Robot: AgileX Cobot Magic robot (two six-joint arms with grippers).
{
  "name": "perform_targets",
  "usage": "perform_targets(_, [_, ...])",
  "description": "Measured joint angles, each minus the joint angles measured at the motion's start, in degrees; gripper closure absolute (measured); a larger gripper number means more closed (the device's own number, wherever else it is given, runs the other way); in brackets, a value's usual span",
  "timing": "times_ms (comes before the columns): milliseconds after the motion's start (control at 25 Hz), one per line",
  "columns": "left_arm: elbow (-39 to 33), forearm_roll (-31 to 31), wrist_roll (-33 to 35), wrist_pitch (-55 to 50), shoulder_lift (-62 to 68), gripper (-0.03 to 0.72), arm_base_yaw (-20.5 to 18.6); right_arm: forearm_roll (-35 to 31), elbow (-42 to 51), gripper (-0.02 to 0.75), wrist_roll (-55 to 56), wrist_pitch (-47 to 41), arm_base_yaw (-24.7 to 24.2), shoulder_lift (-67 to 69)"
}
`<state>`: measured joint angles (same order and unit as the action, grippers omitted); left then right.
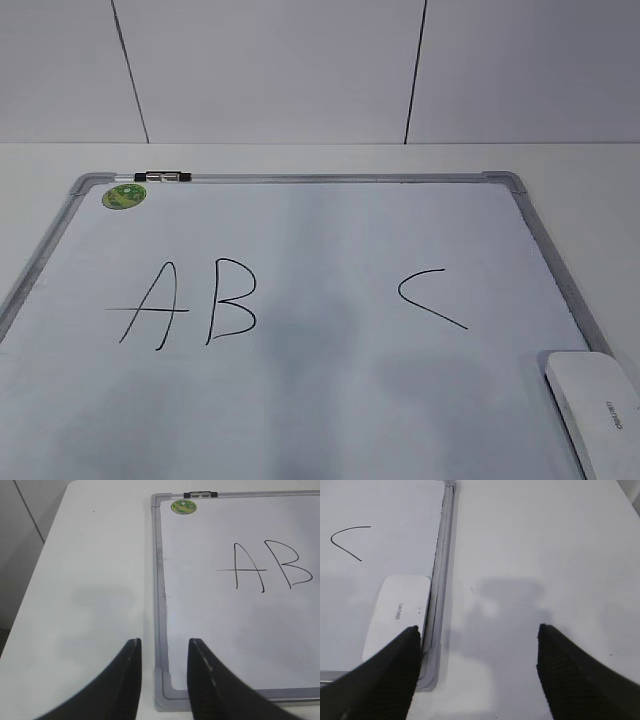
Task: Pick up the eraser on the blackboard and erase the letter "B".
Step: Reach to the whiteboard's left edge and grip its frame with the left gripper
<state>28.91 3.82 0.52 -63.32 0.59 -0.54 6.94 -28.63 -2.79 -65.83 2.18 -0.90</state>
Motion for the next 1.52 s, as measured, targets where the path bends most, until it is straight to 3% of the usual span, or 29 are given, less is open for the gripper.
perform_targets(1040, [0.00,0.22,0.00,0.00,0.00,0.453,0.50,0.47,-1.52,0.165,0.00,-2.15,0.00,0.00])
perform_targets(1520, [1.53,-2.81,0.00,-2.13,6.20,0.449,0.50,-1.20,-6.85,0.165,4.60,-6.89,0.00,13.07])
